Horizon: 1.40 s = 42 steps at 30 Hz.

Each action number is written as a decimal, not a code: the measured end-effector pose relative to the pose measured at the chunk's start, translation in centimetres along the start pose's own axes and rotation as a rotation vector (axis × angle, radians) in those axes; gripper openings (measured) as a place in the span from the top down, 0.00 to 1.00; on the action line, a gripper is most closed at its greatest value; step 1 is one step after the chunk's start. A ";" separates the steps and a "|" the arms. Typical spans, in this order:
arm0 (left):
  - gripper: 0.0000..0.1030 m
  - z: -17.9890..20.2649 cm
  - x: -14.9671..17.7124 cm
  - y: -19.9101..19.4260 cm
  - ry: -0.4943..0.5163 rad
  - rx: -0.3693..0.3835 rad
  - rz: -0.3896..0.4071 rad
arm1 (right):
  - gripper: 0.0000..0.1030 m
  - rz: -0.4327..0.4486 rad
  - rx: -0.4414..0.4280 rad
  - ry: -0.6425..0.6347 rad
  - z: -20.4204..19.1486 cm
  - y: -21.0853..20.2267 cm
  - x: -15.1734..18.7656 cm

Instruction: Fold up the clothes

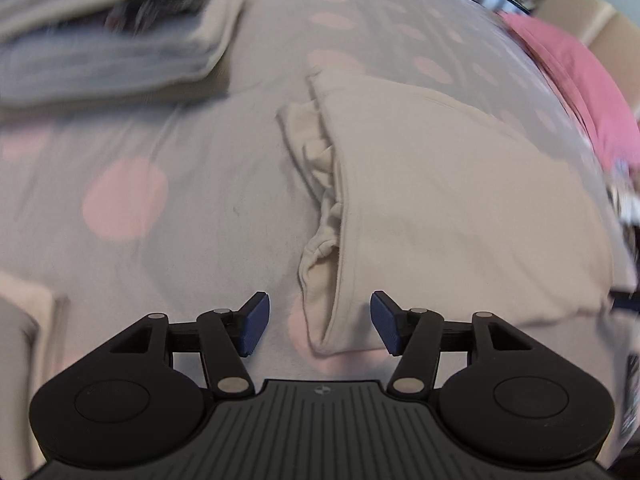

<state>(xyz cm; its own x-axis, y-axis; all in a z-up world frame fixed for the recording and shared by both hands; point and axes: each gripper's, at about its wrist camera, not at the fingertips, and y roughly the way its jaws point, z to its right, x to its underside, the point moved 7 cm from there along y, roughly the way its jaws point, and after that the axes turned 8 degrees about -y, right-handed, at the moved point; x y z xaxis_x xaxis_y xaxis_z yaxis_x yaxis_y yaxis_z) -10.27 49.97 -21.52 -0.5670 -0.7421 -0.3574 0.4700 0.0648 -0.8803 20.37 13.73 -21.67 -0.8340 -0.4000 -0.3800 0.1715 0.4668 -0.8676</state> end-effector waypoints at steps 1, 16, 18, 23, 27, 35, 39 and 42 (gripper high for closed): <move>0.47 -0.2 0.0 0.5 -0.015 -0.006 -0.006 | 0.41 0.000 -0.004 0.009 0.1 0.3 0.0; 0.91 2.7 0.8 2.5 0.099 -0.025 0.017 | 0.88 0.005 -0.014 -0.044 -0.5 3.3 -1.2; 0.92 3.3 0.7 2.1 0.124 -0.050 0.015 | 0.89 -0.010 -0.015 -0.072 -1.0 3.0 -1.3; 0.92 4.1 -0.3 -0.7 0.143 -0.045 -0.007 | 0.90 -0.024 -0.044 -0.080 -1.5 0.3 -2.8; 0.93 4.8 -1.0 -3.4 0.178 -0.018 -0.039 | 0.91 -0.044 -0.049 -0.115 -2.5 -2.5 -3.7; 0.93 3.9 1.9 -8.2 0.201 -0.030 -0.132 | 0.91 -0.146 -0.010 -0.252 -5.2 -6.8 -0.2; 0.93 2.5 5.3 -10.7 0.236 -0.038 -0.177 | 0.91 -0.207 -0.014 -0.295 -5.4 -8.5 3.9; 0.93 1.0 7.9 -12.1 0.240 -0.047 -0.202 | 0.91 -0.242 -0.023 -0.302 -5.2 -9.5 7.4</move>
